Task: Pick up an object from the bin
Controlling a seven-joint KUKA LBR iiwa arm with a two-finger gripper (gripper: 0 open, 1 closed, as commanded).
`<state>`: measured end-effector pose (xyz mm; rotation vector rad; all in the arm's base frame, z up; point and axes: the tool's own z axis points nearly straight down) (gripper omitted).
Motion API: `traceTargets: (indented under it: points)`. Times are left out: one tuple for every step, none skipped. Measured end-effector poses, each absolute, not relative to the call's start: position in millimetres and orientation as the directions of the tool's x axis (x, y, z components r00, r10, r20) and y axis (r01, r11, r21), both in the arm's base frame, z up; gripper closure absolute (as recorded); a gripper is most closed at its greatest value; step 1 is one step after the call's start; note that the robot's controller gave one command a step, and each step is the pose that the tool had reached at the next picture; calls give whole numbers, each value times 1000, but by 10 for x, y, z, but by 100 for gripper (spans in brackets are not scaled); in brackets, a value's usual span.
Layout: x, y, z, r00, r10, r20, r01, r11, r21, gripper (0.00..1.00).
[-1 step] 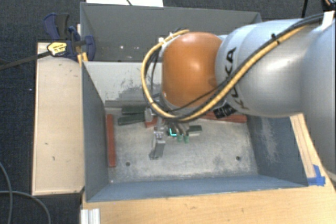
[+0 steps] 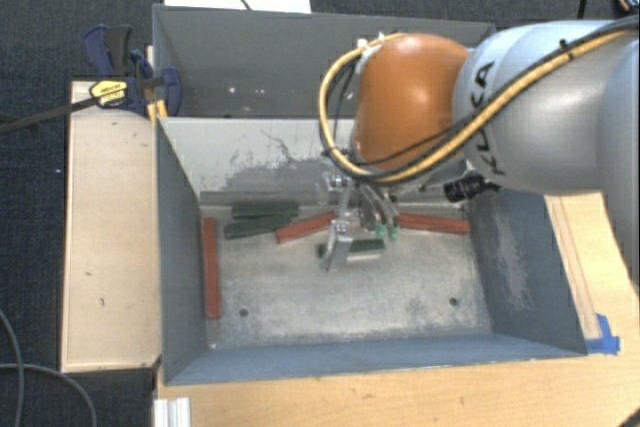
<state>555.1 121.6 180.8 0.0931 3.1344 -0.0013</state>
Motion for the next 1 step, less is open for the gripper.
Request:
traceTargets:
  points:
    - [5281, 73, 1656, -1000, -30, 1, -30, 1000, -4, 0]
